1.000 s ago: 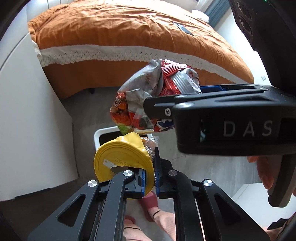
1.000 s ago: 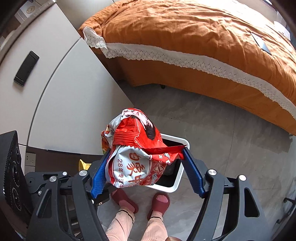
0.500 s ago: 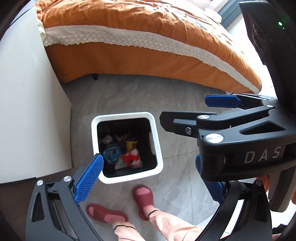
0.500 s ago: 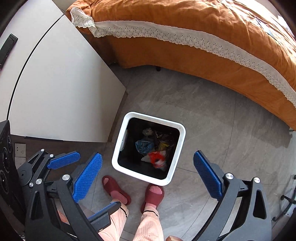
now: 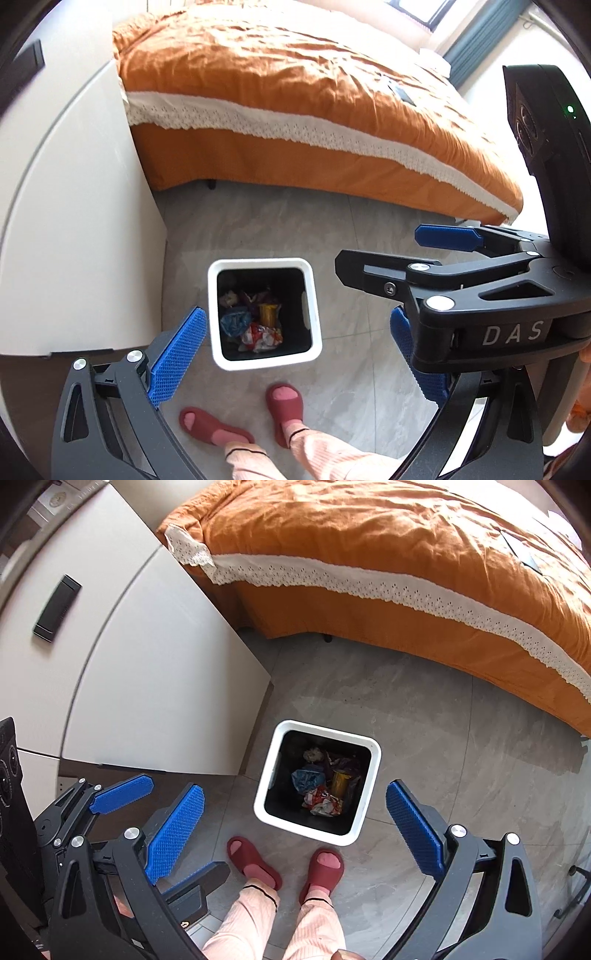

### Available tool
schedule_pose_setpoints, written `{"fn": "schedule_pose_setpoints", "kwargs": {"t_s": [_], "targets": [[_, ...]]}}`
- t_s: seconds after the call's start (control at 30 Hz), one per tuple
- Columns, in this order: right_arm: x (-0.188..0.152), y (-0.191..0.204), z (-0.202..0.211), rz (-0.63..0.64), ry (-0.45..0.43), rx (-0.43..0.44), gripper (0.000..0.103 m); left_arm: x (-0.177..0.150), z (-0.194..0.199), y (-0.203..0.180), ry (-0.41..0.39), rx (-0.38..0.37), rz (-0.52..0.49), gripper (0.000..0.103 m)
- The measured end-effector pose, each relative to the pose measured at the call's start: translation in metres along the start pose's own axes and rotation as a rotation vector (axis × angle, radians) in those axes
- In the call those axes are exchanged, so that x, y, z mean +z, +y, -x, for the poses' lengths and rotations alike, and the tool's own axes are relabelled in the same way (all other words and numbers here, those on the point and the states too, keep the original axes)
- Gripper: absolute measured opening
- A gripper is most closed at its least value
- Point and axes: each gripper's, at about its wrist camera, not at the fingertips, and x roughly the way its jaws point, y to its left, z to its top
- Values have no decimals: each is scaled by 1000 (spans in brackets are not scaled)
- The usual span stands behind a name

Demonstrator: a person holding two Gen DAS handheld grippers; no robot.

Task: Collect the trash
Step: 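Move both tools back to the desk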

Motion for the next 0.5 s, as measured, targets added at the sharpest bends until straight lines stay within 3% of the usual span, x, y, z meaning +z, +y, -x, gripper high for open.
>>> {"fn": "schedule_pose_setpoints", "kwargs": {"t_s": [0.3,0.5], "targets": [[12,41,70,26,-108,-5,98,10,75,0,-96,13,-4,98],[25,90,116,67,-180,31,98,13,152,10,-215,67,4,98]]}}
